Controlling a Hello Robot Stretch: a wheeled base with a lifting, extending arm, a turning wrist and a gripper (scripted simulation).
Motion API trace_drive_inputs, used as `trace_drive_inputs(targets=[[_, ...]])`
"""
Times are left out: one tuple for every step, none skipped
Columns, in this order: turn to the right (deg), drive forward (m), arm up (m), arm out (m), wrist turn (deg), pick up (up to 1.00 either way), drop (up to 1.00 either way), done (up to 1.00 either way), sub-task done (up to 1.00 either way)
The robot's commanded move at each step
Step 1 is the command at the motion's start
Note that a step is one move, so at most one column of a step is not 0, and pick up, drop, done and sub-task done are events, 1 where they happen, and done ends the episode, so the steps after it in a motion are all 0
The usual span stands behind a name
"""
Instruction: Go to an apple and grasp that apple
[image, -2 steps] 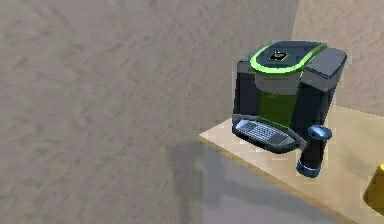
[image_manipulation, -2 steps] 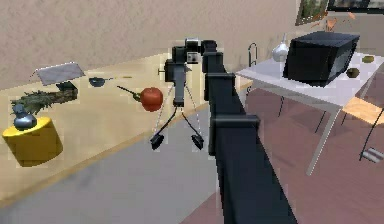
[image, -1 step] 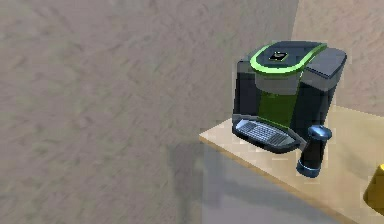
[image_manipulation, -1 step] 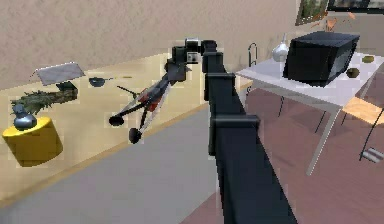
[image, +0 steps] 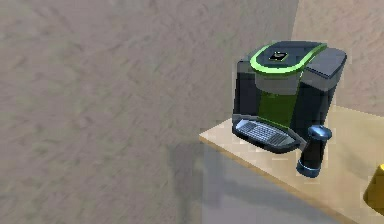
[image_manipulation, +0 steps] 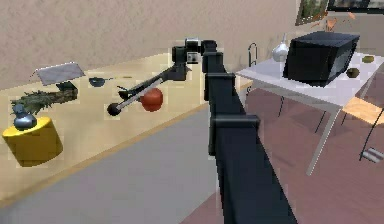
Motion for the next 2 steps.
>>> trace_drive_inputs(targets=[[0.0,0.0,0.0,0.0,42.0,0.0,0.0,0.0,0.0],[0.0,0.0,-0.1,0.0,0.0,0.0,0.0,0.0,0.0]])
